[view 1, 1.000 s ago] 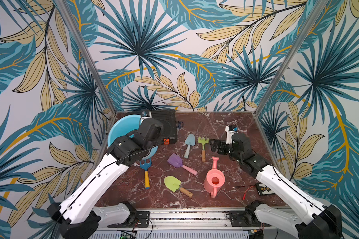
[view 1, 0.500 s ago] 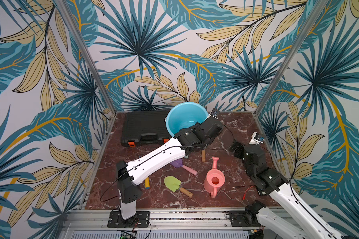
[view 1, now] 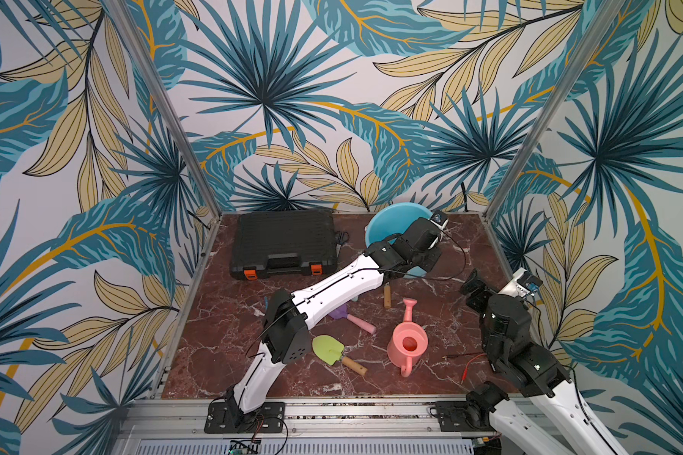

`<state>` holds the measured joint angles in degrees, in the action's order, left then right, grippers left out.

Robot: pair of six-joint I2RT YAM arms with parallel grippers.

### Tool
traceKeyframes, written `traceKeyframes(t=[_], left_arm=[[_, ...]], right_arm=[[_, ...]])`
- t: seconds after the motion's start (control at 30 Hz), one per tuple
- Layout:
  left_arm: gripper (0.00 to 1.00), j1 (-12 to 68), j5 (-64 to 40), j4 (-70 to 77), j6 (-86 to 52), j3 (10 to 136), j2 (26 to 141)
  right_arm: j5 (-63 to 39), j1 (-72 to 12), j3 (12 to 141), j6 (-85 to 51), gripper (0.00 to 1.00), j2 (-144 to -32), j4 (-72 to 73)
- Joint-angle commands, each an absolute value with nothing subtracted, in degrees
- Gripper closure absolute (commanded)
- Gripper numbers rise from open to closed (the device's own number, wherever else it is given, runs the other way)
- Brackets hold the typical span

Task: Organize the gardening tools
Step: Adjust the gardening tool at the center of the board.

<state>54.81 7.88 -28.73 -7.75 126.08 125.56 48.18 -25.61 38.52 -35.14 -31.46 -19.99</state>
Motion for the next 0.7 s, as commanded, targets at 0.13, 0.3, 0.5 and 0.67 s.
traceKeyframes(t=[0.13, 0.3, 0.5, 0.67], left_arm=[[0.96, 53.5, -3.6, -17.5, -11.6, 132.3, 130.3], [0.96, 51.9, -0.7, -20.3, -13.5, 132.8, 133.4], [0.97, 50.0, 9.1, -29.5, -12.8, 133.9, 134.6], [0.97, 49.8, 17.3, -37.8, -11.4, 134.8, 133.9]], right_arm=[[50.0, -25.7, 37.6, -35.0, 0.01, -33.3, -20.0], [48.7, -25.6, 37.6, -34.9, 0.0, -34.1, -19.5], [48.0, -25.6, 37.5, -34.8, 0.01, -34.3, -19.1], [47.5, -25.7, 37.4, -34.7, 0.01, -34.8, -18.9]])
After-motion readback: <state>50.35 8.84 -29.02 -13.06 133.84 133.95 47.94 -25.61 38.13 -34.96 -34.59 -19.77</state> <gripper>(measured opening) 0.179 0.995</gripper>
